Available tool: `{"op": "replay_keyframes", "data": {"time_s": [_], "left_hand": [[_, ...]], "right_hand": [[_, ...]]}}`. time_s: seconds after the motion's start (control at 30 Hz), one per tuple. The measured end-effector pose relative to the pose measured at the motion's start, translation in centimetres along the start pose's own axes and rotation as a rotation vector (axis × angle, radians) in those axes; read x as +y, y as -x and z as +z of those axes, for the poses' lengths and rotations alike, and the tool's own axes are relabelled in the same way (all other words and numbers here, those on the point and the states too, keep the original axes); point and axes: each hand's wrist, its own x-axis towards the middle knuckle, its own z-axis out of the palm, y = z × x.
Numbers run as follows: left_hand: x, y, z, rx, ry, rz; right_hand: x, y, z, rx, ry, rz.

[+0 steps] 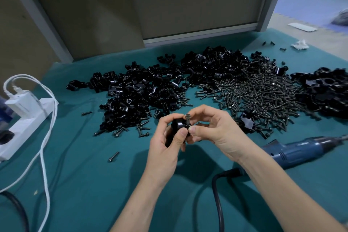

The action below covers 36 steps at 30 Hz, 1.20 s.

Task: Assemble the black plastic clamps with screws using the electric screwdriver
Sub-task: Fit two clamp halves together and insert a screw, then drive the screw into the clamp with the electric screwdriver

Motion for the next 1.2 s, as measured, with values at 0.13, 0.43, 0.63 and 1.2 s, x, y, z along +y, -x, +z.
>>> {"op": "replay_keyframes", "data": {"time_s": [0.13, 0.43, 0.63, 1.2], "left_hand": [[0.0, 0.0, 0.0, 0.0, 0.011, -0.015], [-0.1, 0.3, 0.1, -0.044, -0.017, -0.108], [0.0, 0.3, 0.4, -0.033, -0.013, -0.118], [-0.2, 0.3, 0.4, -0.049, -0.13, -0.107]], "right_hand": [[-0.5, 0.4, -0.2, -0.004, -0.005, 0.067], [-5.2, 5.9, -10.4, -0.457, 1.344, 0.425], [-3.0, 9.2, -12.9, -0.383, 1.691, 0.338], [-6.2, 6.6, -12.9, 0.297, 1.502, -0.84]]}}
